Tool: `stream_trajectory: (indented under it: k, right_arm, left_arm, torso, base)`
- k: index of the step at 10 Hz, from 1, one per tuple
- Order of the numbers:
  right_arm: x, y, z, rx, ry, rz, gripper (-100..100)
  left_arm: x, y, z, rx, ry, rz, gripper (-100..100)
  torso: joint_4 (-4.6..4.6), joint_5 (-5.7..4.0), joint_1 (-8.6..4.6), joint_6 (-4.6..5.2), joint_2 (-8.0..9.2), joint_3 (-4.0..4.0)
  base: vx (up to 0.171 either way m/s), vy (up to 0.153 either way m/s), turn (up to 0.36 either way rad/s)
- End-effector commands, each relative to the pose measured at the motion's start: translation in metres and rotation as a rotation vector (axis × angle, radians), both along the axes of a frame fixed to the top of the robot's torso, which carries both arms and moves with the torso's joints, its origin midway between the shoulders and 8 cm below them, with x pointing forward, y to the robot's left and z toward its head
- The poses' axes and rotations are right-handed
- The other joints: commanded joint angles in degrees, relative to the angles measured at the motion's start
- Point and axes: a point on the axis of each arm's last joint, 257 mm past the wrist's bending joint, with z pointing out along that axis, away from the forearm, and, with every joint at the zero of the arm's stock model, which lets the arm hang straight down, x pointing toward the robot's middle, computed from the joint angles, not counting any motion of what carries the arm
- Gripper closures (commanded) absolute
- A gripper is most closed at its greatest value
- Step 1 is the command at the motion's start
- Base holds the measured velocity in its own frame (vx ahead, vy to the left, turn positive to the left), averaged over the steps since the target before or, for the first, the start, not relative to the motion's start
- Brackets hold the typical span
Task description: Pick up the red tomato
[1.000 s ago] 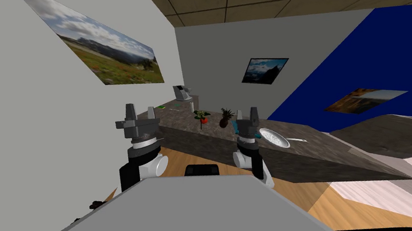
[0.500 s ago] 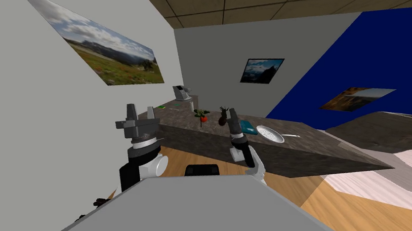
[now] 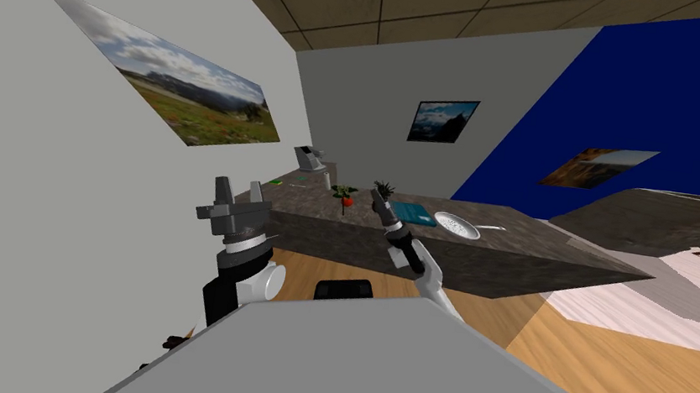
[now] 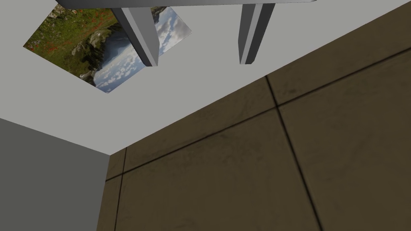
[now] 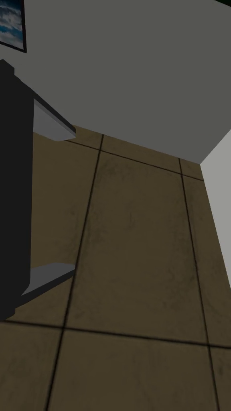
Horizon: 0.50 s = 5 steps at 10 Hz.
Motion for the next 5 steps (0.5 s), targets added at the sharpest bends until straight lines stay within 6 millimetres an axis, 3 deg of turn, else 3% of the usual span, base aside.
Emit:
stream_trajectory:
  k: [1, 3, 5]
  right_arm:
    - [0.012, 0.013, -0.015, -0.102, -0.003, -0.008, -100]
    - [0.025, 0.023, -0.033, -0.196, 0.004, -0.02, -100]
    - [0.044, 0.038, -0.063, -0.372, -0.001, -0.039, -100]
  left_arm:
    - [0.0, 0.0, 0.0, 0.0, 0.0, 0.0, 0]
    - [0.0, 0.0, 0.0, 0.0, 0.0, 0.0, 0]
    - [0.0, 0.0, 0.0, 0.0, 0.0, 0.0, 0]
  torso:
    - [0.0, 0.0, 0.0, 0.0, 0.0, 0.0]
    - [-0.01, 0.02, 0.12, 0.0, -0.02, -0.02]
    - [0.0, 0.02, 0.11, 0.0, 0.02, 0.01]
  base:
    - [-0.023, 0.044, -0.011]
    - [-0.032, 0.067, -0.012]
    - [-0.032, 0.075, -0.009]
